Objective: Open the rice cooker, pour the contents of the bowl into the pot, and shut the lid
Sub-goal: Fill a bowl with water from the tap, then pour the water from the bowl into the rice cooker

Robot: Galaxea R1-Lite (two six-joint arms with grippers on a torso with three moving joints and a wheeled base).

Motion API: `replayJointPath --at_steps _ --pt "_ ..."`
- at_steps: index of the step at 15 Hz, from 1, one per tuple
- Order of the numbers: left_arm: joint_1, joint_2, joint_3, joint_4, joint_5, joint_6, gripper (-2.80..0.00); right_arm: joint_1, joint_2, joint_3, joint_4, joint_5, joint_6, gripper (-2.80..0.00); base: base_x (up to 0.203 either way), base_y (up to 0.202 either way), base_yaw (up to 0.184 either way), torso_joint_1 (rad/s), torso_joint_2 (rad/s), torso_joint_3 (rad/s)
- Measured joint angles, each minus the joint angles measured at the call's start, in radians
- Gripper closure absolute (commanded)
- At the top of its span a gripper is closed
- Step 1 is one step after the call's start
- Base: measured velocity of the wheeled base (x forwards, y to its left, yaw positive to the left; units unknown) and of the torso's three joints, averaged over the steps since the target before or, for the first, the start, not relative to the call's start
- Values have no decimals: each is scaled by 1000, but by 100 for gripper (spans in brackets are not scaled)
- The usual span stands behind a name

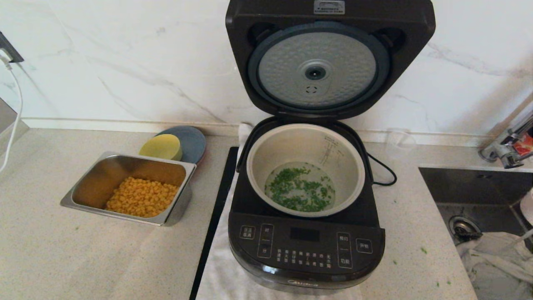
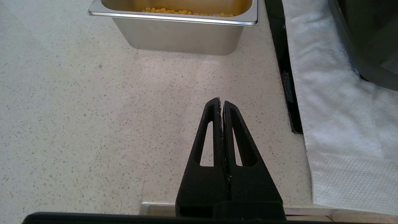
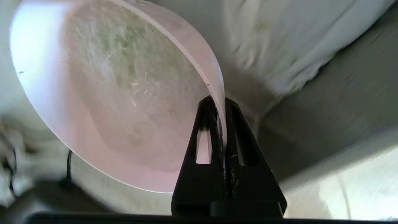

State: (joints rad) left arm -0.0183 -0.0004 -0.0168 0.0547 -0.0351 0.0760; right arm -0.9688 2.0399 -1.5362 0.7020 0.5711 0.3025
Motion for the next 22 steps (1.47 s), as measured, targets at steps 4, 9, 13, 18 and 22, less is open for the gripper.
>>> replayJointPath --at_steps 4,9,13,18,22 --pt "0 0 0 0 0 0 0 168 -216 102 96 -36 -4 0 0 0 0 0 0 0" --pt "0 0 0 0 0 0 0 433 -418 136 245 -112 29 0 0 0 0 0 0 0" --pt "0 0 0 0 0 0 0 676 -519 138 267 -194 123 0 0 0 0 0 0 0" --pt "0 0 0 1 0 0 0 1018 -554 96 263 -312 283 0 0 0 0 0 0 0" --pt "0 0 0 0 0 0 0 1257 -516 -18 263 -459 412 0 0 0 0 0 0 0"
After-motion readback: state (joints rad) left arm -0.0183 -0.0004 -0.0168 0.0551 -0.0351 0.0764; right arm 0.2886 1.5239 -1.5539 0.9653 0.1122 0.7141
